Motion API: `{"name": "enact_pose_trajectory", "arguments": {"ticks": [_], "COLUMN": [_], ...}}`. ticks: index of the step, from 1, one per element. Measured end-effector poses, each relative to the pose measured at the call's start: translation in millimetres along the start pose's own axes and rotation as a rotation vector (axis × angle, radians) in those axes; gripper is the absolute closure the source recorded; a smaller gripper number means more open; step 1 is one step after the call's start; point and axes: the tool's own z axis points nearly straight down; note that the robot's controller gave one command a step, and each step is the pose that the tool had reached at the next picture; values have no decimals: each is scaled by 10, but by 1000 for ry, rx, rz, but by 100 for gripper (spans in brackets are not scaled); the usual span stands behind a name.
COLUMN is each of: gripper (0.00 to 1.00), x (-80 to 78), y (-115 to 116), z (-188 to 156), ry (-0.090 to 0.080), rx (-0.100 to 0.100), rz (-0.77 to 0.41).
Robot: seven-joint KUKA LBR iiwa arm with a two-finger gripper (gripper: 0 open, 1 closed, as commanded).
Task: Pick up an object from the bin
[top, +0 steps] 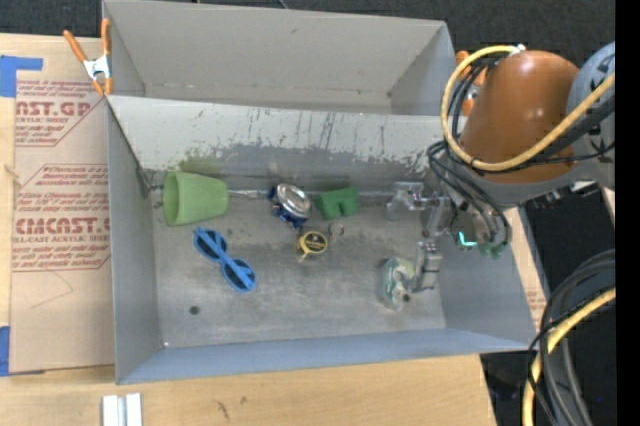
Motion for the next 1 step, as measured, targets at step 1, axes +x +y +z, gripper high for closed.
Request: {"name": "enact_pose_trajectory", "arguments": {"ticks": [1], "gripper": [0], "x": [-787], "y": [457], "z": [1286], "ry": [-18], "rx": [1], "rz": [-38]}}
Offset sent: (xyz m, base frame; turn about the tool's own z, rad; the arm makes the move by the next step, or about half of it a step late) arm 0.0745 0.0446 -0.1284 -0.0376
